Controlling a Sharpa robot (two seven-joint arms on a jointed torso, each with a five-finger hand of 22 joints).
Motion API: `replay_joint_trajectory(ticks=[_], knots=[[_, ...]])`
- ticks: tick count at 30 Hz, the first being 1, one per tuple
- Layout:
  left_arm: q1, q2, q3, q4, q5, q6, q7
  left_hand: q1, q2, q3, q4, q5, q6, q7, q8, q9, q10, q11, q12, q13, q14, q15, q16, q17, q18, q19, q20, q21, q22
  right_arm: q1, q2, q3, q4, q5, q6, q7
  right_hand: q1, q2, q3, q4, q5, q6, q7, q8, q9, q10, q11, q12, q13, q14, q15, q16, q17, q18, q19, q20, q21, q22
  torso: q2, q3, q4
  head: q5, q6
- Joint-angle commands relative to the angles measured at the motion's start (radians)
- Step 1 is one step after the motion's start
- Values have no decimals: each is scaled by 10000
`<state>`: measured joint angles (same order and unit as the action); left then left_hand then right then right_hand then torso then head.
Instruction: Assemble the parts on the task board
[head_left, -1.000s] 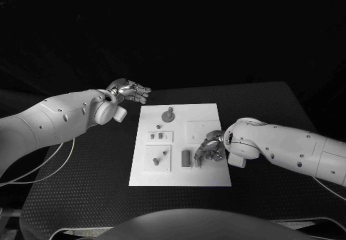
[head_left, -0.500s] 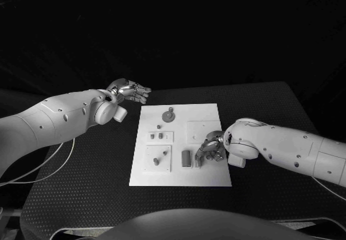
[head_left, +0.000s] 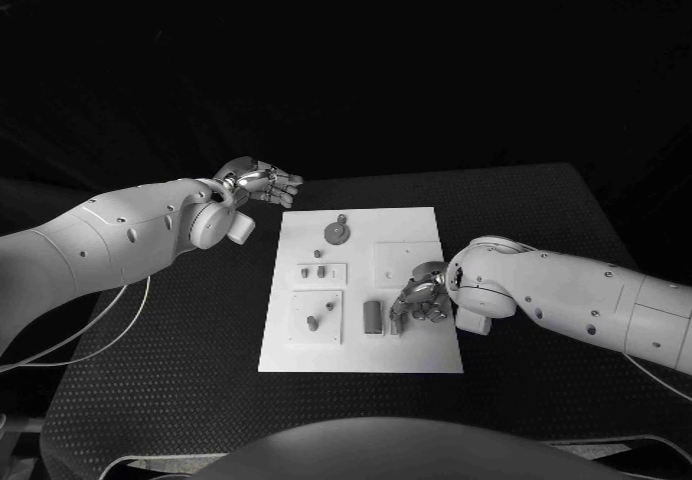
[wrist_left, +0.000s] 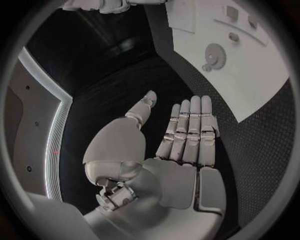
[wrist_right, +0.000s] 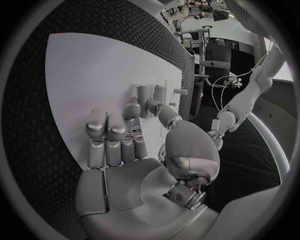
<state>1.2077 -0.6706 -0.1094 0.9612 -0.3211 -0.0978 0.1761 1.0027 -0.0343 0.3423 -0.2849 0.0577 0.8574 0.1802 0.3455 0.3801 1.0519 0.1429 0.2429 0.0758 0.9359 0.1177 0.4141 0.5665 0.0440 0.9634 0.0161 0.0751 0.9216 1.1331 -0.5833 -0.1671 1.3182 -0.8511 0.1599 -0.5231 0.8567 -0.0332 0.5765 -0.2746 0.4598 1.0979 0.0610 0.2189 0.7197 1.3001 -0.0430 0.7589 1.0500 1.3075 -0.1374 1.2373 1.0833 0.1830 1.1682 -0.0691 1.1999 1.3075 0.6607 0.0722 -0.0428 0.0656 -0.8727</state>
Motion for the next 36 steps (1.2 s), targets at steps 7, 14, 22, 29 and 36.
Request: replay_joint_trajectory(ticks=[7,14,22,29,36], knots=[[10,4,5,26,-20,119,29,-105,-31,54,-2,-6,-48,-17,-18,-13,-27,15,70,-15,61,-15,-72,18,205,-8,0,40,13,-62,57,-30,41,-111,90,145,-273,-263,29,345,28,-43,78,-2,-51,-91,4,33,-35,-2,-48,-41,-52,788,67,-8,-88,40,3,-4,-2,25,1],[10,17,5,17,-21,104,24,-102,-34,60,-7,-6,-53,-16,-20,-14,-30,15,70,-16,61,-15,-77,23,206,-11,-1,39,14,-71,48,-33,118,-235,-6,282,-440,-791,95,819,19,-71,87,-33,-78,-116,13,45,-61,-4,-48,-60,-85,788,86,-34,-126,17,0,1,-9,26,1],[10,15,5,14,-21,109,10,-93,-49,73,-16,-5,-81,-6,-35,-21,-35,16,71,-17,59,-15,-88,35,206,-16,0,38,18,-83,43,-34,149,-293,20,310,-465,-1179,164,1149,14,-94,93,-47,-87,-139,19,55,-81,-14,-46,-70,-103,788,90,-57,-147,12,-2,3,-8,36,1],[10,22,5,13,-21,116,8,-93,-56,76,-17,-6,-91,-1,-40,-24,-38,17,72,-18,58,-14,-93,40,206,-18,0,38,19,-90,46,-35,176,-313,119,368,-436,-1257,192,1226,12,-114,100,-57,-90,-157,24,54,-87,-28,-43,-79,-109,788,84,-66,-156,11,2,1,-4,36,1],[10,18,5,3,-21,109,6,-93,-60,80,-17,-6,-97,2,-42,-25,-40,18,72,-19,58,-13,-97,45,206,-19,1,38,20,-92,47,-37,231,-374,123,444,-318,-1220,229,1215,8,-122,103,-57,-87,-169,28,61,-89,-39,-38,-80,-112,788,73,-77,-160,15,1,-1,-3,38,1]])
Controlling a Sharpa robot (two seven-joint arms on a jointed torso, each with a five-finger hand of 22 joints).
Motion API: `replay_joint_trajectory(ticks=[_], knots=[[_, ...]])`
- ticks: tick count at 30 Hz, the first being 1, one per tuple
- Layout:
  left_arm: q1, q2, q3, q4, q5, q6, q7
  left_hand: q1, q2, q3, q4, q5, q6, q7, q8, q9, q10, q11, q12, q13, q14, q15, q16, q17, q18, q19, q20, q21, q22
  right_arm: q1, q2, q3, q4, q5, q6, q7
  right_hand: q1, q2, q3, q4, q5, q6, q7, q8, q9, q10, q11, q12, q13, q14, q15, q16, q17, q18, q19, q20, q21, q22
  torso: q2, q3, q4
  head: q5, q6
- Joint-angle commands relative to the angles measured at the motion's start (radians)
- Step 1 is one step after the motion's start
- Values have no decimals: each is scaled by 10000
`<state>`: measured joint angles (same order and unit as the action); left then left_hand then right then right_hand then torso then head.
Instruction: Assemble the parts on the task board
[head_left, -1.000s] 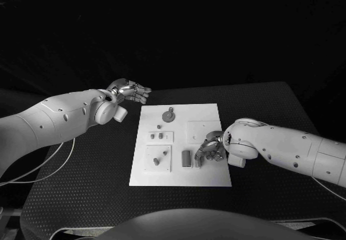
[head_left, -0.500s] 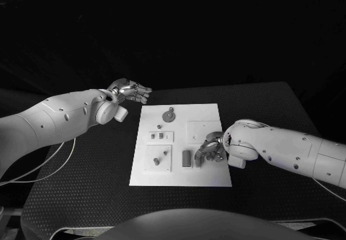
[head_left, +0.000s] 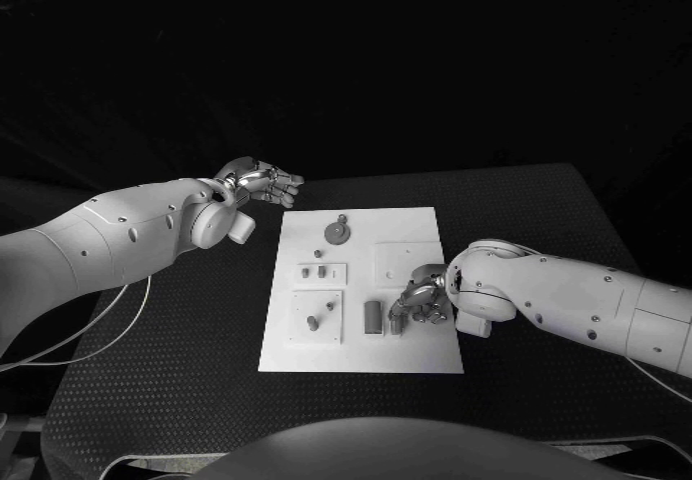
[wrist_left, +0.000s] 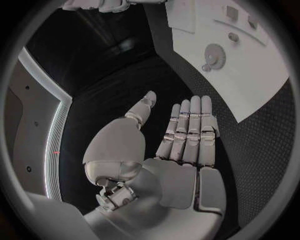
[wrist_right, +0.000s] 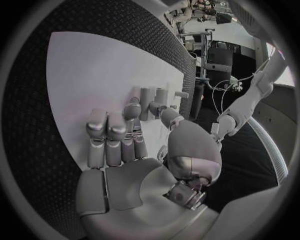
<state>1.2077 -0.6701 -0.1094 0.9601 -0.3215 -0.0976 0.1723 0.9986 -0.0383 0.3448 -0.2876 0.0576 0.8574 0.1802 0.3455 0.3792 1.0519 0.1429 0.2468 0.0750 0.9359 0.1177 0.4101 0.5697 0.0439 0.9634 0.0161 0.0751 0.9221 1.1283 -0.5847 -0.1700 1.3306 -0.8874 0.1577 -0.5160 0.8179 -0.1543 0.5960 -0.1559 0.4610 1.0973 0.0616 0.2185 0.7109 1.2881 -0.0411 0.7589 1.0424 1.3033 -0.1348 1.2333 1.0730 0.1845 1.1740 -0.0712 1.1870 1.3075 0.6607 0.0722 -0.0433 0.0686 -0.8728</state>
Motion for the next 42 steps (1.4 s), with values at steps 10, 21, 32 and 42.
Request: replay_joint_trajectory(ticks=[10,21,32,42], knots=[[10,11,5,14,-17,100,42,-54,-23,61,11,-6,-100,5,-43,-17,-41,19,35,-12,59,-12,-63,22,206,-20,2,38,18,-45,47,-11,238,-76,93,417,143,40,30,-3,-9,-110,98,-46,7,-52,10,70,-13,2,-60,-35,-9,773,11,-58,-27,22,0,0,3,26,2],[10,12,5,9,-18,101,35,-58,-22,68,14,-6,-102,7,-42,-17,-44,20,36,-13,59,-12,-70,30,205,-21,3,39,20,-47,25,-11,243,-140,-47,444,91,12,-26,45,-15,-114,104,-46,8,-57,17,75,-17,-4,-54,-36,-13,773,3,-48,-28,26,0,-1,2,52,2],[10,10,5,10,-18,100,14,-65,-26,70,16,-7,-106,9,-43,-18,-47,21,36,-13,59,-11,-76,37,205,-23,4,38,22,-49,16,-11,217,-129,-187,489,-219,-266,-31,600,1,-159,113,-72,-6,-91,24,82,-51,-27,-53,-54,-35,773,-13,-37,-70,15,2,5,0,61,2],[10,20,5,1,-18,108,11,-70,-28,73,17,-7,-112,11,-46,-19,-50,22,36,-14,58,-10,-81,42,204,-25,5,38,24,-49,7,-11,230,-107,-308,604,-388,-691,112,1274,-7,-244,133,-110,-14,-138,42,103,-66,-51,-47,-63,-48,773,-16,-75,-98,14,-1,2,2,77,2]])
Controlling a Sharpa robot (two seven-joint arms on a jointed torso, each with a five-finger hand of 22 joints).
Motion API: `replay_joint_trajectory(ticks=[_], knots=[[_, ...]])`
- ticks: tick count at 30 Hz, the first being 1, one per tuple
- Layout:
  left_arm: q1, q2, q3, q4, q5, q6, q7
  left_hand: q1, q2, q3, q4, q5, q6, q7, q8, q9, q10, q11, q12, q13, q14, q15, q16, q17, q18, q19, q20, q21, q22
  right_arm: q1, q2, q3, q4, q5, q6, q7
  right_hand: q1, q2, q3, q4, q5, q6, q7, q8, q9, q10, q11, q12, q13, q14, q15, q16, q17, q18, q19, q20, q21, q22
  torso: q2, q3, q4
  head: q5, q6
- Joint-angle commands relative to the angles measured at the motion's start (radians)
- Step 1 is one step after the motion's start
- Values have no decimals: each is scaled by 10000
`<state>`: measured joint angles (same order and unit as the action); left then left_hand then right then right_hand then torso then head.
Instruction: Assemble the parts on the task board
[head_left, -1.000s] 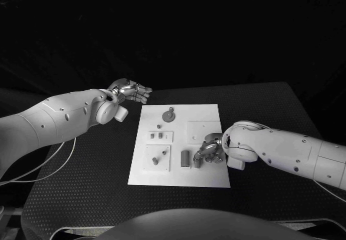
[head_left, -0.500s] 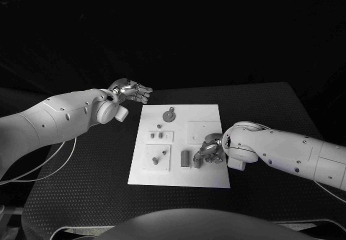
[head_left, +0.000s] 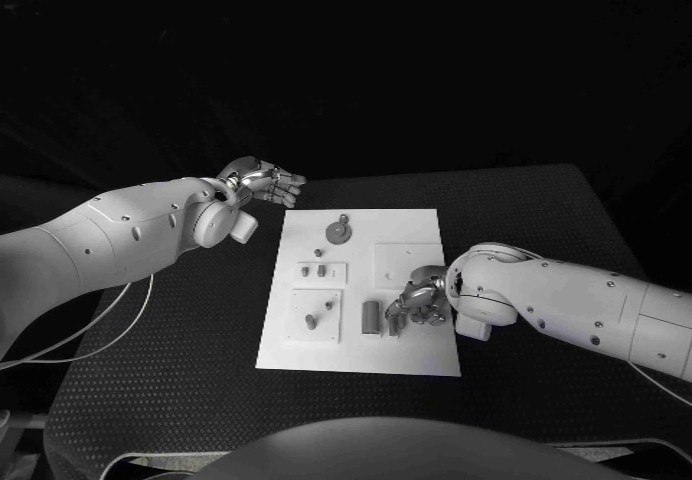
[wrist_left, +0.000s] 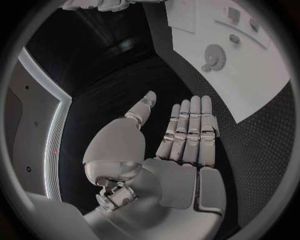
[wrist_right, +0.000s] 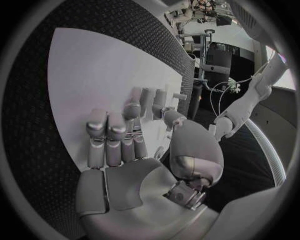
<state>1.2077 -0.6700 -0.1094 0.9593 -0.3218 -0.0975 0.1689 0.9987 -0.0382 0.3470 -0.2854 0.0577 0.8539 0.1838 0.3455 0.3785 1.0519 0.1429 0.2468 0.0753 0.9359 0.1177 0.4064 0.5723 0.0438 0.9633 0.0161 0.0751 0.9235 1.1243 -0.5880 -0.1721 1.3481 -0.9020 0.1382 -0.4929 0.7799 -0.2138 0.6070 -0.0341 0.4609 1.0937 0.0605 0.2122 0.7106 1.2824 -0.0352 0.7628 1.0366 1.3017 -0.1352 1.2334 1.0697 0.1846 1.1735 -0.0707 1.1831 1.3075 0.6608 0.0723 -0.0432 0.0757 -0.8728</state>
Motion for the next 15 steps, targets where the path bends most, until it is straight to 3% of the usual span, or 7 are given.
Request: replay_joint_trajectory(ticks=[1,9,15], knots=[[10,19,5,8,-15,104,45,-71,-28,53,-5,-7,-77,-24,-46,-13,-50,22,37,-16,58,-10,-45,17,205,-25,5,38,10,-10,38,11,61,39,-131,382,-7,-132,12,101,-6,-218,146,-51,-11,-85,-15,67,-9,-37,-42,-64,-15,772,-12,-84,-61,14,-2,1,0,6,2],[10,0,5,27,-15,98,37,-73,-32,56,-6,-7,-82,-23,-48,-14,-52,23,37,-17,58,-10,-50,22,206,-27,5,38,12,-10,-32,11,99,-17,-209,430,13,-172,32,166,-8,-239,151,-60,-11,-97,-11,71,-9,-44,-40,-66,-16,772,-15,-91,-65,15,7,-1,5,1,2],[10,-17,5,36,-17,96,32,-75,-33,59,-6,-7,-83,-22,-48,-14,-53,23,38,-17,58,-9,-53,26,206,-28,5,38,13,-10,-317,11,343,-961,-573,809,66,-185,45,167,-10,-241,150,-57,-7,-101,-11,77,-7,-45,-40,-65,-16,772,-11,-100,-62,17,-1,-5,8,12,2]])
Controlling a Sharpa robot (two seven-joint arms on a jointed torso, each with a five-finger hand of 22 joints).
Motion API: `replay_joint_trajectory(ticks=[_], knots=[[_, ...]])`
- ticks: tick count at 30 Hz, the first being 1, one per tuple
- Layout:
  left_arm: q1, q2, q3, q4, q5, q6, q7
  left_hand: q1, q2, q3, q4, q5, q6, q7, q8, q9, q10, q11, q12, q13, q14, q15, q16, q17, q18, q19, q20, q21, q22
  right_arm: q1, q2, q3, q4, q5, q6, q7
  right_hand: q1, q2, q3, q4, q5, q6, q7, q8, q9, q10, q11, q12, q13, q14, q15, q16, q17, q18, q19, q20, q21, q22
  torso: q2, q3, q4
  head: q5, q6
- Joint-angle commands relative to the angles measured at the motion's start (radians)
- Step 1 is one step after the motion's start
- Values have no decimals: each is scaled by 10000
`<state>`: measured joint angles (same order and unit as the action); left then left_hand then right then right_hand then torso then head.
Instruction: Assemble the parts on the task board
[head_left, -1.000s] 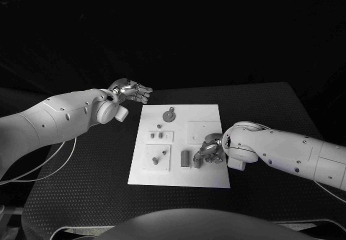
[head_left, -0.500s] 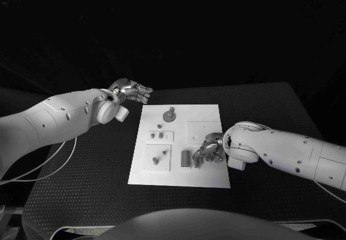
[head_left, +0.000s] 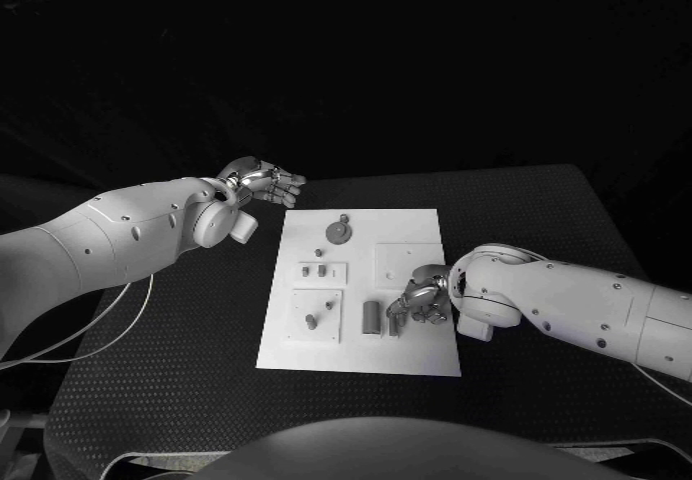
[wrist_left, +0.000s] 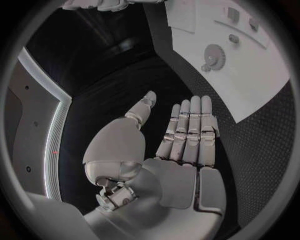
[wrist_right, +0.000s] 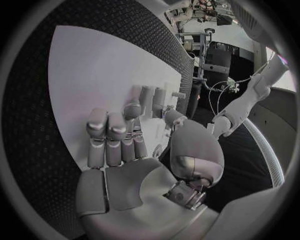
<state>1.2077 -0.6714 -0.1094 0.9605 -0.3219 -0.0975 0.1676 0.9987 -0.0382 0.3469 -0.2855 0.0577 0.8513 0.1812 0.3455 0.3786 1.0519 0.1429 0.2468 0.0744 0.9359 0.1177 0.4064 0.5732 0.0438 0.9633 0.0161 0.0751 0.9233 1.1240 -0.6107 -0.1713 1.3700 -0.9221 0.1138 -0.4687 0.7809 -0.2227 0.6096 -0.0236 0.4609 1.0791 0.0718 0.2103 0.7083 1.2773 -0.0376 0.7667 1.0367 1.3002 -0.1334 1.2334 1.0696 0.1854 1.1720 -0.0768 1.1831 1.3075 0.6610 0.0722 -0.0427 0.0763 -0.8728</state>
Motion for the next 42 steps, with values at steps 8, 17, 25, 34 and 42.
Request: replay_joint_trajectory(ticks=[8,17,25,34,42], knots=[[10,-57,4,49,-18,92,58,-75,-32,63,-6,-7,-59,4,-48,-15,-53,23,39,-9,60,-9,-56,22,206,-28,5,39,16,-4,-742,9,968,-2331,-763,1560,1104,18,0,-704,-29,-18,7,52,93,11,-14,128,12,42,-70,-45,-32,764,65,-116,-20,36,-3,6,-23,38,2],[9,-98,4,82,-39,61,142,-75,-21,73,-4,-6,-51,2,-42,-13,-45,20,47,-7,69,-12,-57,33,208,-23,3,42,20,-37,-1000,6,1357,-2829,-1151,1858,1979,403,-170,-1518,-17,254,-85,248,218,237,-98,332,65,90,-49,-100,-118,764,35,-21,-30,50,-9,19,-10,27,2],[8,-100,4,86,-41,74,141,-76,-15,80,-5,-7,-44,-1,-36,-11,-39,17,52,-5,76,-14,-59,42,210,-19,2,45,24,-209,-1055,6,1574,-3104,-1026,1803,1973,427,-252,-1571,-11,366,-123,319,260,267,-131,380,84,106,-46,-106,-142,764,38,32,-31,52,-6,19,-21,7,2],[8,-89,4,69,-42,107,131,-80,-13,83,-4,-7,-41,-2,-33,-10,-38,16,55,-5,79,-15,-62,49,210,-18,2,47,26,-360,-956,6,1593,-3438,-974,1469,1958,478,-306,-1564,-2,685,-261,536,417,394,-259,486,117,154,-45,-54,-154,764,98,82,3,65,-5,9,-8,-14,2],[7,-89,4,64,-43,118,122,-83,-13,86,-5,-7,-39,-3,-31,-9,-39,16,56,-5,81,-15,-66,54,210,-18,2,47,28,-450,-847,6,1547,-3466,-1084,1214,1868,485,-318,-1452,1,927,-369,700,564,560,-363,618,179,186,-39,13,-157,764,160,92,49,83,-2,1,-3,-20,2]])
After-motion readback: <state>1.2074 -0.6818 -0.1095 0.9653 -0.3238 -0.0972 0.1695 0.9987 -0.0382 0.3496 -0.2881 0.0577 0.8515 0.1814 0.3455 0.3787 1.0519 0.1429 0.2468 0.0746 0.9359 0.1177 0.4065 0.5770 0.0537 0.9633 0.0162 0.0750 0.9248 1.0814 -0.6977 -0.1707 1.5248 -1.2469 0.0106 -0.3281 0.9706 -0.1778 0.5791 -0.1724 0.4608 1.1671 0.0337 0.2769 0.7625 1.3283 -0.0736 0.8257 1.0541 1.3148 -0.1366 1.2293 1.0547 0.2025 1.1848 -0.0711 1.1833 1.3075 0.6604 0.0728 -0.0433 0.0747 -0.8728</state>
